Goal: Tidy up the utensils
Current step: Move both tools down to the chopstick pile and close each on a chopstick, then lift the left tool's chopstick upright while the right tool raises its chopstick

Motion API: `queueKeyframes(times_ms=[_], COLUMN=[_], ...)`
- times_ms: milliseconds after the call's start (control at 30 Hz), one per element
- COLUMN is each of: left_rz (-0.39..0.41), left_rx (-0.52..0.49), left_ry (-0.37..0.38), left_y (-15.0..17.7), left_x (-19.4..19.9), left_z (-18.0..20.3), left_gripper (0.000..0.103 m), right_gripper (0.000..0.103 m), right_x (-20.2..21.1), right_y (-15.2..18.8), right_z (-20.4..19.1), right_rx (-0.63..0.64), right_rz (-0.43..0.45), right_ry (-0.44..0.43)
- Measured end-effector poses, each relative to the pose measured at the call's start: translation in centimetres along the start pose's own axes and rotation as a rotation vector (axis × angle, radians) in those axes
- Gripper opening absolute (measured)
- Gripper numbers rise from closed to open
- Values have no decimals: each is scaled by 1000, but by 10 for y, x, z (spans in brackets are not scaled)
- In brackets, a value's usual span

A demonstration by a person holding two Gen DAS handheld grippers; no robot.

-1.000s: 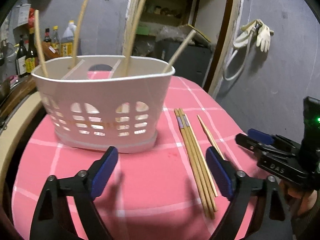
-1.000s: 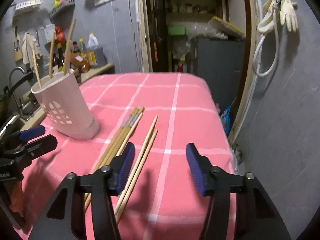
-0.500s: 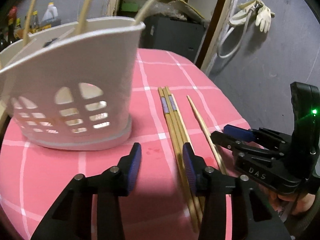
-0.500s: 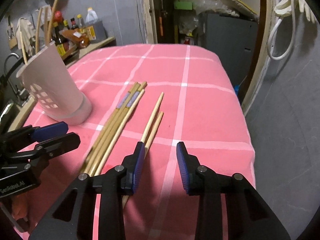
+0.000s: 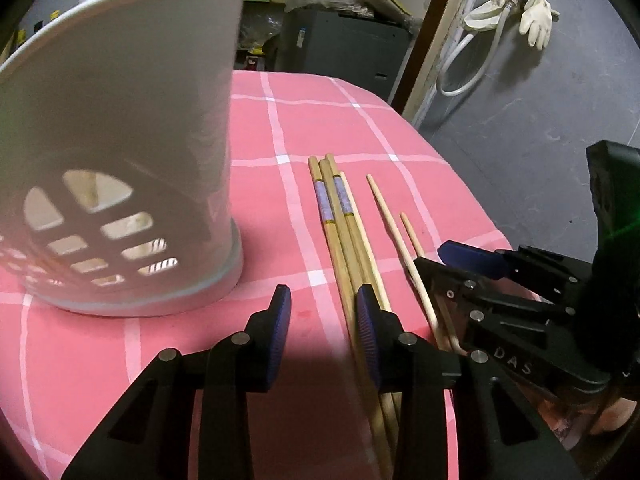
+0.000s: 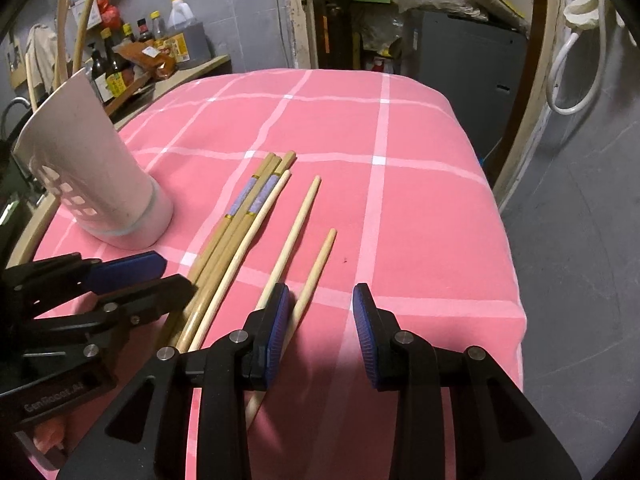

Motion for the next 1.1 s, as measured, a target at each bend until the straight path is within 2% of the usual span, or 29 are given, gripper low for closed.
queueKeyframes(times_ms=[67,100,233,300,533,667,767,800,967,1100], left_rz=[-4,-9,-22,-27,-63,-64,-67,-70,-88,-70], left_rx=[3,9,24,20,13,13,22,30,59,64], left_ry=[0,1,16,14,17,-7,-16,-15,4,26], left_y=[-2,-3,-4,-2,-6,-8,-9,-9,-2,7], left_x=[-2,-2,-3,-3,-11,-14,-13,-13,-3,13], left_z=[4,3,2,4,11,15,15,15,14,9], left_gripper=[30,26,19,16,16,16,12,7,5,4], right_gripper=[30,29,13,12,14,15,16,16,6,3], right_x=[1,2,8,10,13,9,6,6,8,16], right_y=[1,2,9,11,16,14,12,11,13,23], right_z=[-1,-1,2,7,16,21,28,29,36,37], right_rx=[5,9,26,32,-3,-61,-142,-157,-251,-315], right_rz=[-5,-6,-9,-11,-27,-38,-45,-47,-65,-28], right_ry=[4,7,18,21,-26,-59,-97,-102,-138,-178])
Point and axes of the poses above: each gripper's, at about its wrist camera, not at the fingertips, and x roughly against the way its jaws point, z to its right, y to its underside, the point moved 1 cm from there along -x, roughly the way its jaws point, and after that the axes turned 12 degrees about x, right-handed, at the moved point
